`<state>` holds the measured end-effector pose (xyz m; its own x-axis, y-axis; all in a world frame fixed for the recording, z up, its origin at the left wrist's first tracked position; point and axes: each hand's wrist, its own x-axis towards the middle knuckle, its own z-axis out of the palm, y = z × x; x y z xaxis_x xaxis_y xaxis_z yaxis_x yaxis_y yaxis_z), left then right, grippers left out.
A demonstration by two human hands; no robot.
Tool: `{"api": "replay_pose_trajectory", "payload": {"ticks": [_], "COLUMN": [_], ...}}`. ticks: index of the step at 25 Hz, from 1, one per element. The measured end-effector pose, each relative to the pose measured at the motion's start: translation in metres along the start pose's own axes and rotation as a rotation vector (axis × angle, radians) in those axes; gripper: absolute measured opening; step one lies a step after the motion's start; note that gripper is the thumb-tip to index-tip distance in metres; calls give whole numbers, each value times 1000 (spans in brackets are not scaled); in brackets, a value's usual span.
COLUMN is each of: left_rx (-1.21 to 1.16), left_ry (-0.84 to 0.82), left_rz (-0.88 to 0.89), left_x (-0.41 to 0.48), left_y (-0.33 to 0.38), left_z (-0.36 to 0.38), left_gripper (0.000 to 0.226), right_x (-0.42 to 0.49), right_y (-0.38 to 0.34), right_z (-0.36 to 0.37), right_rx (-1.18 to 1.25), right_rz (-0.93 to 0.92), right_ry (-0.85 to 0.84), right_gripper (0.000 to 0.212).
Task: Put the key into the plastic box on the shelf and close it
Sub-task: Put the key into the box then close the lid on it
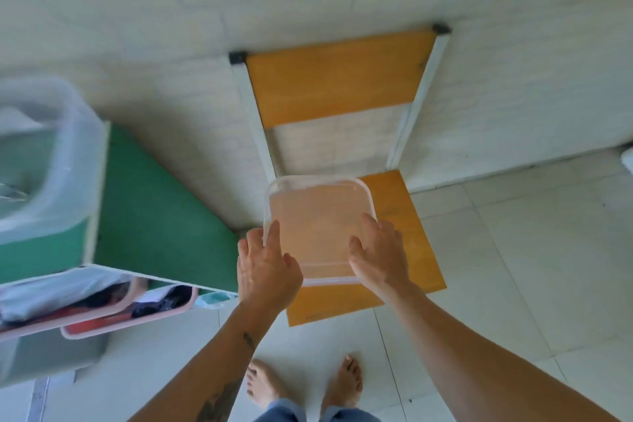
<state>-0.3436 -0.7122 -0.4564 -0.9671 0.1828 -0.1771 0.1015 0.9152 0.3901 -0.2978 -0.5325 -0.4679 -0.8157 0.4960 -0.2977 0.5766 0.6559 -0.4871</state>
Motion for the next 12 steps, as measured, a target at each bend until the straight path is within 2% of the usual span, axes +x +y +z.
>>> {"api": "replay_pose_trajectory", "payload": {"ticks": [4,6,12], "left_rx": [-36,-55,-52], "left_ry": [204,272,468], "left_rz": [22,38,57], "left_x": [-25,-27,-27], "left_y": [19,22,8], "left_z": [-96,-135,-220], "left_gripper": [61,63,63], "right_x": [-30,-36,-51], "right_y": [-62,-93,-170], "right_z": [-68,-91,-115], "right_rx": [43,59,90], "right_rz": [-174,-231,-375], "right_ry": [107,149,240], "right_gripper": [43,52,54]}}
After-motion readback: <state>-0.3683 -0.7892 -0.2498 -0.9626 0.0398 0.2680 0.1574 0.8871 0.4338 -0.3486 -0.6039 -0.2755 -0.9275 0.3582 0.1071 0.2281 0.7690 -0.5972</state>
